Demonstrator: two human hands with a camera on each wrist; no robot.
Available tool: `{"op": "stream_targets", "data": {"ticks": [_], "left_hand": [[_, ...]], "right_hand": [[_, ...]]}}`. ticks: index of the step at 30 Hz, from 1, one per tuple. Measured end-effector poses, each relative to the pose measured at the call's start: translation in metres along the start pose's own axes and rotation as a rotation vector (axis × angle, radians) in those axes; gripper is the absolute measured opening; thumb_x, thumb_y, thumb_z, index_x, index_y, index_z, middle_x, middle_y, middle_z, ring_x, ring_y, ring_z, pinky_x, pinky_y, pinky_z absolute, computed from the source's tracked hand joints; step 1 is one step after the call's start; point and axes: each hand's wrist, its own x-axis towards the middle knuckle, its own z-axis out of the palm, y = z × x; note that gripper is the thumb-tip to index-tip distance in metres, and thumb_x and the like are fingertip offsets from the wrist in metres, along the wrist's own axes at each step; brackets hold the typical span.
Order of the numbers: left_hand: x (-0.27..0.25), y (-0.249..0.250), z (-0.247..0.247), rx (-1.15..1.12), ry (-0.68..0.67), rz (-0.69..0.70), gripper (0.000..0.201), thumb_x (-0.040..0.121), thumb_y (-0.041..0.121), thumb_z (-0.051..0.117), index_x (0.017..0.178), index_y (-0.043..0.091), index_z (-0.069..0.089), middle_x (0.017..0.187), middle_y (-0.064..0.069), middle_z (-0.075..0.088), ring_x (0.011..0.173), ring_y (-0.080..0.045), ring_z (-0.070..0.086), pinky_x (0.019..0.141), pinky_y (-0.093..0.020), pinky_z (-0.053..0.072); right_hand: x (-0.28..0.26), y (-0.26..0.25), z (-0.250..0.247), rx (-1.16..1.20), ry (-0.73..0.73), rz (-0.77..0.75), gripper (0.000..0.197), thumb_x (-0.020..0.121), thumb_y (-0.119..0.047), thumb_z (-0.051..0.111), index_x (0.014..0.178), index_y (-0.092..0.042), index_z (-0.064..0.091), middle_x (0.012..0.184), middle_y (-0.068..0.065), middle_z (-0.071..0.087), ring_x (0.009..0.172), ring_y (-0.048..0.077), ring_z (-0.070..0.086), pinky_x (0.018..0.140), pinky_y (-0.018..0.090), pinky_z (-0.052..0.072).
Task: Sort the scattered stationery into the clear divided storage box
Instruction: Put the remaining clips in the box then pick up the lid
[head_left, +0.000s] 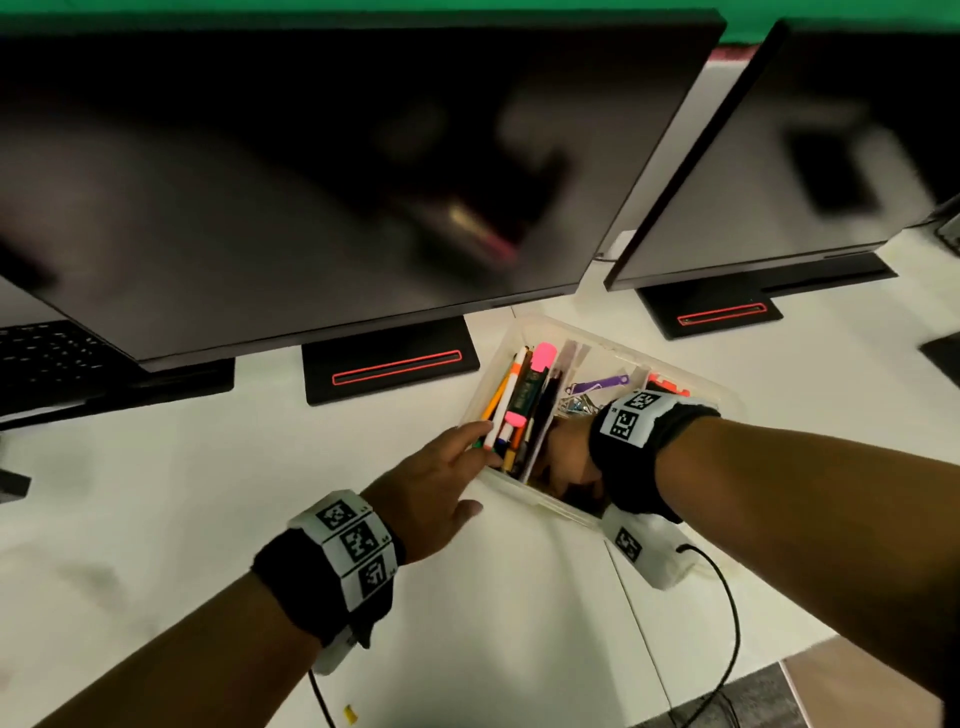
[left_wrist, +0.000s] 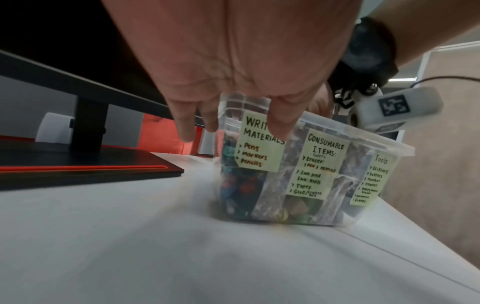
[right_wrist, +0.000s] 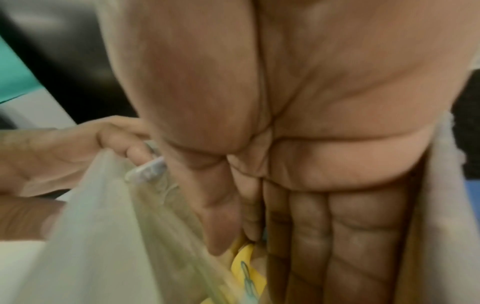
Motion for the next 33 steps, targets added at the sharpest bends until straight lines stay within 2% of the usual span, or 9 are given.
{"op": "stream_targets", "data": {"ticks": [3, 6, 10, 14, 18, 23, 27, 30, 33], "left_hand": [[-0.002, -0.002, 0.000, 0.012, 0.002, 0.023, 0.053, 0.090, 0.025, 0.056, 0.139, 0.027, 0.035, 0.157, 0.011, 0.009, 0.144, -0.011, 0.018, 0.113, -0.022, 0.025], [-0.001, -0.001, 0.000, 0.027, 0.021, 0.032, 0.055, 0.090, 0.024, 0.057, 0.139, 0.027, 0.034, 0.157, 0.011, 0.007, 0.145, -0.012, 0.017, 0.113, -0.024, 0.027], [-0.001, 0.002, -0.002, 0.007, 0.033, 0.037, 0.055, 0.090, 0.021, 0.057, 0.139, 0.027, 0.034, 0.157, 0.012, 0.005, 0.144, -0.011, 0.017, 0.112, -0.023, 0.028], [-0.002, 0.000, -0.001, 0.004, 0.037, 0.048, 0.055, 0.089, 0.021, 0.058, 0.139, 0.026, 0.034, 0.157, 0.010, 0.006, 0.144, -0.012, 0.019, 0.112, -0.024, 0.029], [-0.001, -0.001, 0.000, 0.003, 0.037, 0.051, 0.056, 0.089, 0.021, 0.058, 0.140, 0.027, 0.033, 0.157, 0.010, 0.006, 0.143, -0.012, 0.021, 0.111, -0.022, 0.030], [0.000, -0.001, -0.001, 0.003, 0.033, 0.064, 0.054, 0.091, 0.020, 0.057, 0.139, 0.026, 0.035, 0.158, 0.009, 0.007, 0.144, -0.012, 0.021, 0.111, -0.020, 0.028], [0.001, -0.002, 0.000, 0.001, 0.029, 0.060, 0.054, 0.090, 0.021, 0.057, 0.139, 0.027, 0.034, 0.158, 0.010, 0.005, 0.144, -0.012, 0.020, 0.111, -0.020, 0.028], [0.001, -0.001, 0.000, 0.004, 0.025, 0.057, 0.053, 0.090, 0.021, 0.058, 0.138, 0.026, 0.035, 0.158, 0.009, 0.006, 0.143, -0.013, 0.021, 0.111, -0.020, 0.029], [0.001, -0.001, 0.001, 0.016, 0.030, 0.049, 0.053, 0.090, 0.022, 0.058, 0.138, 0.026, 0.036, 0.158, 0.009, 0.006, 0.143, -0.013, 0.022, 0.111, -0.021, 0.029]], "right_hand": [[0.001, -0.002, -0.002, -0.042, -0.042, 0.024, 0.036, 0.097, -0.014, 0.046, 0.129, 0.000, 0.052, 0.131, 0.016, 0.055, 0.099, 0.024, 0.054, 0.096, 0.032, 0.041], [0.002, 0.000, -0.005, 0.028, 0.003, 0.039, 0.039, 0.092, -0.010, 0.055, 0.129, -0.003, 0.053, 0.135, 0.015, 0.054, 0.119, 0.028, 0.054, 0.097, 0.032, 0.043], [0.011, -0.001, -0.006, 0.071, -0.076, 0.081, 0.039, 0.092, -0.005, 0.053, 0.131, -0.001, 0.052, 0.135, 0.015, 0.053, 0.098, 0.020, 0.049, 0.089, 0.029, 0.046], [0.015, -0.002, -0.008, 0.141, -0.130, 0.121, 0.037, 0.090, -0.002, 0.054, 0.127, -0.001, 0.055, 0.107, 0.010, 0.054, 0.079, 0.018, 0.051, 0.083, 0.028, 0.041], [0.018, -0.004, -0.008, -0.016, -0.125, 0.093, 0.035, 0.092, -0.011, 0.054, 0.125, -0.001, 0.056, 0.100, 0.006, 0.049, 0.084, 0.018, 0.048, 0.081, 0.027, 0.037], [0.019, -0.003, -0.011, -0.083, -0.110, 0.053, 0.035, 0.090, -0.012, 0.058, 0.123, -0.002, 0.058, 0.093, 0.007, 0.056, 0.066, 0.014, 0.046, 0.072, 0.029, 0.046], [0.021, -0.006, -0.010, -0.200, -0.172, 0.029, 0.035, 0.095, -0.013, 0.050, 0.127, 0.001, 0.054, 0.101, 0.007, 0.046, 0.090, 0.019, 0.042, 0.084, 0.028, 0.037], [0.020, -0.008, -0.011, -0.253, -0.188, 0.027, 0.035, 0.096, -0.013, 0.048, 0.128, 0.000, 0.054, 0.108, 0.011, 0.053, 0.083, 0.020, 0.044, 0.088, 0.028, 0.038], [0.019, -0.008, -0.012, -0.246, -0.208, 0.023, 0.035, 0.094, -0.011, 0.050, 0.128, -0.001, 0.054, 0.122, 0.015, 0.057, 0.093, 0.020, 0.044, 0.100, 0.030, 0.040]]}}
